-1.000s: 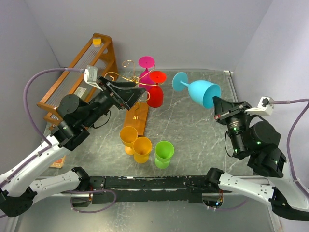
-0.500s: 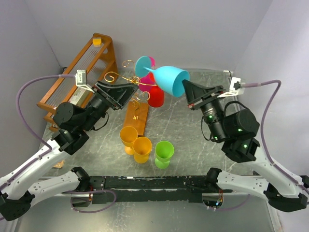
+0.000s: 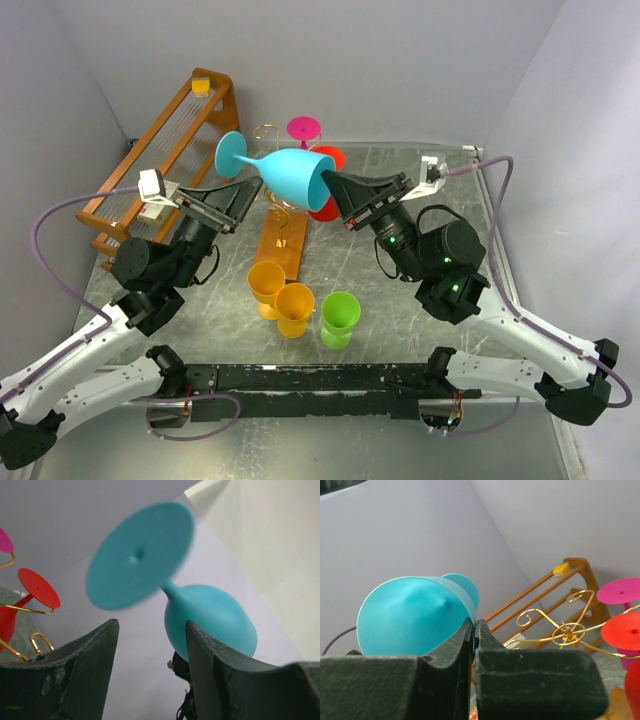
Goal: Place the wine glass upside down on the wine glass rack
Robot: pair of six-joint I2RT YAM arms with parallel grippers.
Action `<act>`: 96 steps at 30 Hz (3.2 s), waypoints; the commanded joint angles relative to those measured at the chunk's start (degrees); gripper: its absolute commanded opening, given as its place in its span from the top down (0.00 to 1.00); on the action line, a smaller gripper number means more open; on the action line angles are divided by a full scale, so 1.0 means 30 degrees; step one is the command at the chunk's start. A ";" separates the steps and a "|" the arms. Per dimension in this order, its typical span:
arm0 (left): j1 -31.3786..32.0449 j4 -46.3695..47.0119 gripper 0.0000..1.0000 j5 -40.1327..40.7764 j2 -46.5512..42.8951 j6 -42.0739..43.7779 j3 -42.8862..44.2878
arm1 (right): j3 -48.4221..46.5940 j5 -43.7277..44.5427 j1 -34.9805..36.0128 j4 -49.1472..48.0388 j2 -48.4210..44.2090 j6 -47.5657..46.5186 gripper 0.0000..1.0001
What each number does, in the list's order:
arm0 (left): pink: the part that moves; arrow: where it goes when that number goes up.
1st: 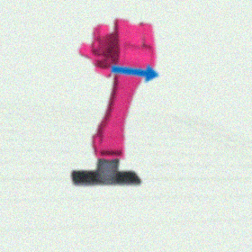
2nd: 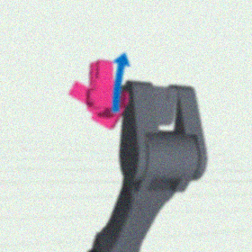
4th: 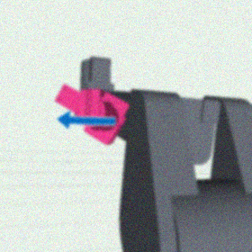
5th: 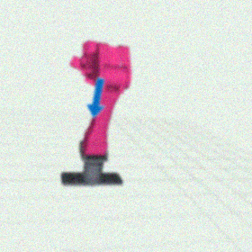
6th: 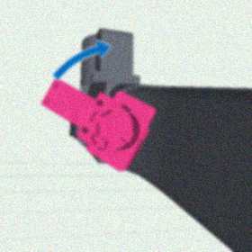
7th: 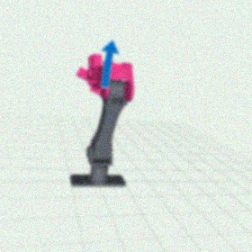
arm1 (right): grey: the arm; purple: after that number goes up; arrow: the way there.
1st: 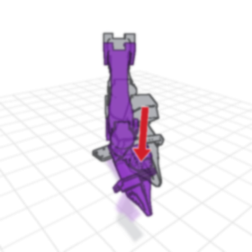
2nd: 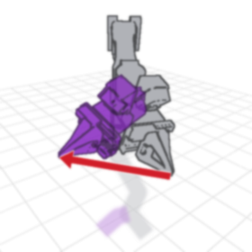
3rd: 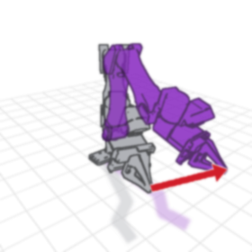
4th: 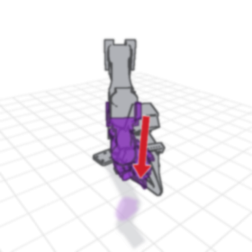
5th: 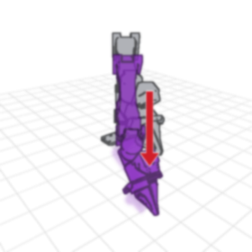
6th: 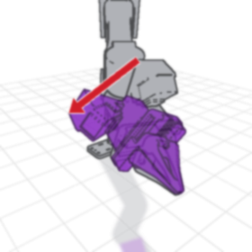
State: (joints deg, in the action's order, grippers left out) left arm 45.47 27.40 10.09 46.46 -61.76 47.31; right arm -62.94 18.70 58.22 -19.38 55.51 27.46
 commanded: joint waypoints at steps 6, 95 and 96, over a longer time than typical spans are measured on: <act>0.0047 0.3651 0.33 0.3138 -0.1562 -0.1423 -0.1815 | 0.1148 -0.1937 0.0081 -0.1664 -0.0256 0.2081 1.00; 0.0029 -0.6648 0.93 -0.0176 0.0159 2.2281 0.5060 | -1.0879 -0.3536 0.0055 0.6497 0.8294 0.7604 0.56; 0.0021 -0.6691 0.93 -0.0170 0.0137 2.2332 0.5060 | -1.0934 -0.3625 0.0060 0.6592 0.8391 0.7779 0.60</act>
State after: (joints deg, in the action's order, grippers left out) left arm 45.84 6.55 10.59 47.40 3.70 62.72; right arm -94.08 10.22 58.24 0.08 79.90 47.11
